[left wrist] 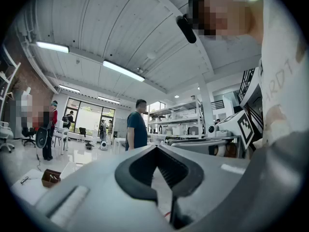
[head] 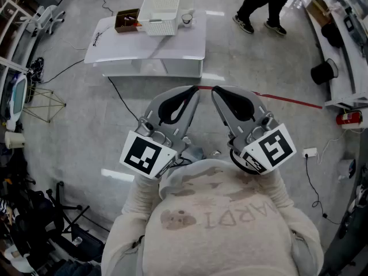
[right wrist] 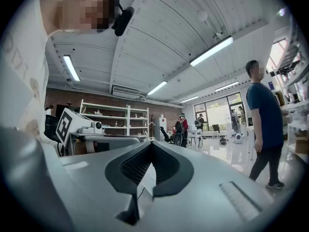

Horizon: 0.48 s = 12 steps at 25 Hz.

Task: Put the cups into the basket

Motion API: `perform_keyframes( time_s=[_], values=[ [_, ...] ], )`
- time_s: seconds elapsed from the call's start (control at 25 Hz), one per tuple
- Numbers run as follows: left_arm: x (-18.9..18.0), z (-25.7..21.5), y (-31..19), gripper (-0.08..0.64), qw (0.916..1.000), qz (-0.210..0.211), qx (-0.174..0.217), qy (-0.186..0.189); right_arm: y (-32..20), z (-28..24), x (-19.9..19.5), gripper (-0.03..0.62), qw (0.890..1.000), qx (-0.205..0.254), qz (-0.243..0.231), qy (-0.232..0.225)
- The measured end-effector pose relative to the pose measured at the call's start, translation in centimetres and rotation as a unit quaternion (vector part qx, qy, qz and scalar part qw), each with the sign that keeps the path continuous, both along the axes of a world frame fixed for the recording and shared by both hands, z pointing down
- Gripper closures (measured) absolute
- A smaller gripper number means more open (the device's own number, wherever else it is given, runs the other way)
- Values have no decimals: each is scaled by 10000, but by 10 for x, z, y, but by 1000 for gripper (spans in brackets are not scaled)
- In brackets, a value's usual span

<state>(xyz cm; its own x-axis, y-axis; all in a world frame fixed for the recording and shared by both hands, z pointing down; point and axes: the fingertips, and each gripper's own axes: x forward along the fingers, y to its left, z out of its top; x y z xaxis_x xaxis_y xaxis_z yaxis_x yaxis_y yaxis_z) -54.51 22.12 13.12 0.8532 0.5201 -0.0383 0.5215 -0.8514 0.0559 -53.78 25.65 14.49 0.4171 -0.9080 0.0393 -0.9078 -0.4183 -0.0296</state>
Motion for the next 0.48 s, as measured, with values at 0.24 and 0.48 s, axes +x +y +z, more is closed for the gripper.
perform_keyframes(
  time_s=[0.24, 0.48],
  values=[
    [5, 2, -13, 560, 10000, 66, -3, 21, -15, 3, 5, 566, 10000, -36, 20, 8],
    [16, 3, -26, 560, 9999, 127, -18, 33, -30, 4, 16, 566, 10000, -70, 51, -14]
  ],
)
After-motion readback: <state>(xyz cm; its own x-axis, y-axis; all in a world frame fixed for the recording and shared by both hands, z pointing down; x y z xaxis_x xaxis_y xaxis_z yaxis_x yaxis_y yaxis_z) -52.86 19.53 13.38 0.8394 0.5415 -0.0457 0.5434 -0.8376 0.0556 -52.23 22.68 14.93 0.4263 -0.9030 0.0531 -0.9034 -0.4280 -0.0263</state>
